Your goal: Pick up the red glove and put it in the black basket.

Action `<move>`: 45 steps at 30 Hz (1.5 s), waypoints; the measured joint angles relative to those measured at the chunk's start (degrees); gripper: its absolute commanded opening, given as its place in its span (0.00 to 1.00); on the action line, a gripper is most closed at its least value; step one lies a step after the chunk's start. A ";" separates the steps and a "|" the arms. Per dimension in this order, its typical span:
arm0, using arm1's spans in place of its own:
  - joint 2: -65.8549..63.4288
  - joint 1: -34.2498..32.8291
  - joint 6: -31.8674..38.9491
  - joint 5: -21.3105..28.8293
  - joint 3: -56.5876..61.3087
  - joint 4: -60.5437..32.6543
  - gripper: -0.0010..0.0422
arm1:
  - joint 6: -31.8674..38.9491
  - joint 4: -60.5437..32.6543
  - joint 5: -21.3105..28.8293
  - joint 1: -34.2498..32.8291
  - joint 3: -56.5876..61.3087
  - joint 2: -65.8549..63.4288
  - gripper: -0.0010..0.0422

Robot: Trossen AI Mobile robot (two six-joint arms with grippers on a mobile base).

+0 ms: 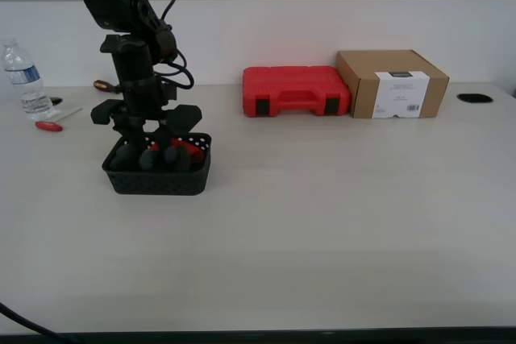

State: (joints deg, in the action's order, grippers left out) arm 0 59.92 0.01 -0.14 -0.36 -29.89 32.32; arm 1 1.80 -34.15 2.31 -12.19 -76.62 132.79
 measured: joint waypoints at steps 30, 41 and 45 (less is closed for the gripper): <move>0.00 -0.04 0.00 0.00 0.00 -2.05 0.02 | -0.61 12.61 2.56 -0.11 -0.02 -48.09 0.37; 0.00 -0.02 0.00 0.00 0.00 -2.08 0.02 | -0.35 12.35 2.54 -0.11 0.04 -47.95 0.52; 0.00 0.02 0.00 0.02 0.00 -2.10 0.02 | -0.33 12.37 2.54 -0.11 0.04 -47.95 0.02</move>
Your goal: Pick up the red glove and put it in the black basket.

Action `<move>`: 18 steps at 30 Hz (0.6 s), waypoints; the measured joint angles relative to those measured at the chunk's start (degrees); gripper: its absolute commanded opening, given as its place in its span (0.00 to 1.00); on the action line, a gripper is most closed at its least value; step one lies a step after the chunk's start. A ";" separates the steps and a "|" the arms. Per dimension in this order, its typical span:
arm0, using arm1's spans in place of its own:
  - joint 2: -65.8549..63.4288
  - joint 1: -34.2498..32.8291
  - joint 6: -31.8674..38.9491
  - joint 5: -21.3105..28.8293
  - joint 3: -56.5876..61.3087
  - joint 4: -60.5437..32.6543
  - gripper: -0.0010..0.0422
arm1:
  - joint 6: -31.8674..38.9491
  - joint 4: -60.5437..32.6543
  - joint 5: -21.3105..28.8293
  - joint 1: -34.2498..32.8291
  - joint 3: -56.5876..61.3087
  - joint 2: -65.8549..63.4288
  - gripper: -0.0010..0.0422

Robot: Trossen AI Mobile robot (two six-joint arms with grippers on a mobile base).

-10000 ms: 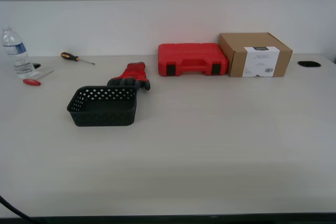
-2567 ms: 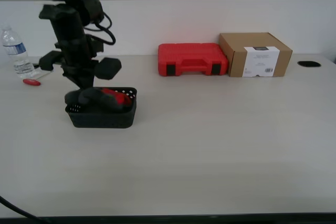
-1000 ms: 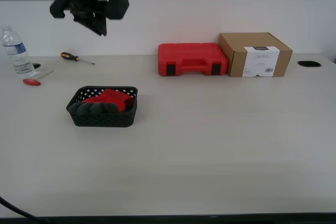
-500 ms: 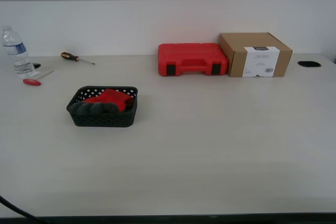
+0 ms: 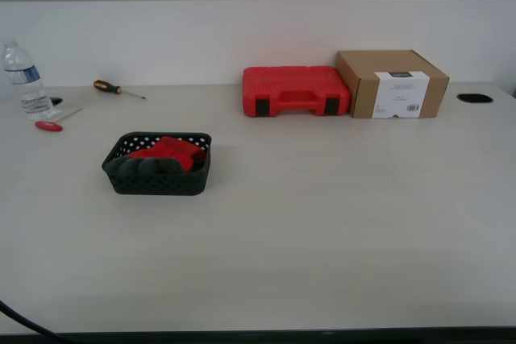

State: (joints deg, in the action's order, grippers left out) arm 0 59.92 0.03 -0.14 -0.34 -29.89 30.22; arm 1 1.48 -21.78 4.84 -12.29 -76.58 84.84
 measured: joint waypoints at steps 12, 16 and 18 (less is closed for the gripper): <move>0.00 -0.02 0.00 0.00 0.00 0.00 0.02 | -0.39 0.00 0.02 0.00 0.00 0.00 0.90; 0.00 -0.07 0.00 -0.02 0.00 0.00 0.02 | -0.04 0.00 0.02 0.00 0.00 0.00 0.35; 0.00 0.00 0.00 0.00 0.00 0.02 0.02 | -0.11 0.00 0.02 0.00 0.00 0.00 0.04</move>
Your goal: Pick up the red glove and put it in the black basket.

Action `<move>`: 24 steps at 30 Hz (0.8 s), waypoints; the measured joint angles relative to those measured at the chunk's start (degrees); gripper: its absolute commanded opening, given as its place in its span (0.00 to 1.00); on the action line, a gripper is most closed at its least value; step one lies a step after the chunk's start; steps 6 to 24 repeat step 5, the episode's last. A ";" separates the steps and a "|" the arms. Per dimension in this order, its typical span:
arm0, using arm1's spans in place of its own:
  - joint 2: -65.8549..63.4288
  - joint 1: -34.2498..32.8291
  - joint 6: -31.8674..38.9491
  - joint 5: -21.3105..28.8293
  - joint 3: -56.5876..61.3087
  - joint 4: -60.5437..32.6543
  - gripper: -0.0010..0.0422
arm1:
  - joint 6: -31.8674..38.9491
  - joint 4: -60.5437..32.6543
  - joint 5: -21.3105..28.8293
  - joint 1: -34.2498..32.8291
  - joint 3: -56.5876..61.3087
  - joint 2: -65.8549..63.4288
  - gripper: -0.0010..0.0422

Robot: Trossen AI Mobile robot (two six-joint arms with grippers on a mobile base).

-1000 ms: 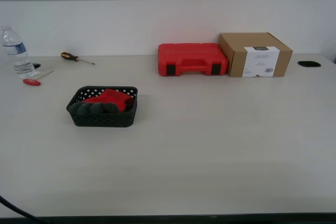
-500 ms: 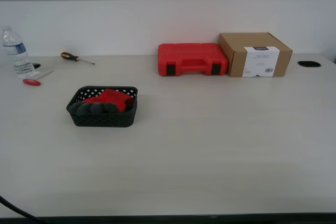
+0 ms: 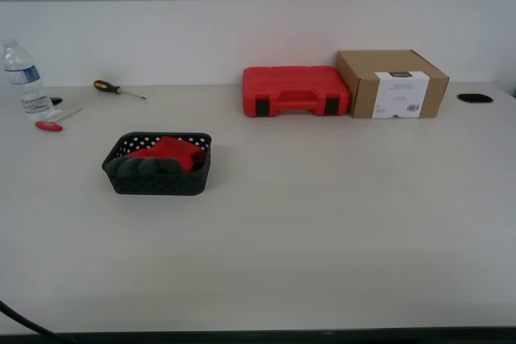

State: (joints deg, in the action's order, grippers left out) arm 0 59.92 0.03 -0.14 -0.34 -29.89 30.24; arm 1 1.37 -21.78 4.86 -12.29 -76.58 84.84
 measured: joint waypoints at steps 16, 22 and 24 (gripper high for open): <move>0.00 -0.02 0.00 0.00 0.00 -0.02 0.02 | -0.74 0.00 0.00 0.00 0.00 0.00 0.29; 0.00 -0.02 0.00 0.00 0.00 -0.02 0.02 | -0.74 0.00 0.00 0.00 0.00 0.00 0.29; 0.00 -0.02 0.00 0.00 0.00 -0.02 0.02 | -0.74 0.00 0.00 0.00 0.00 0.00 0.29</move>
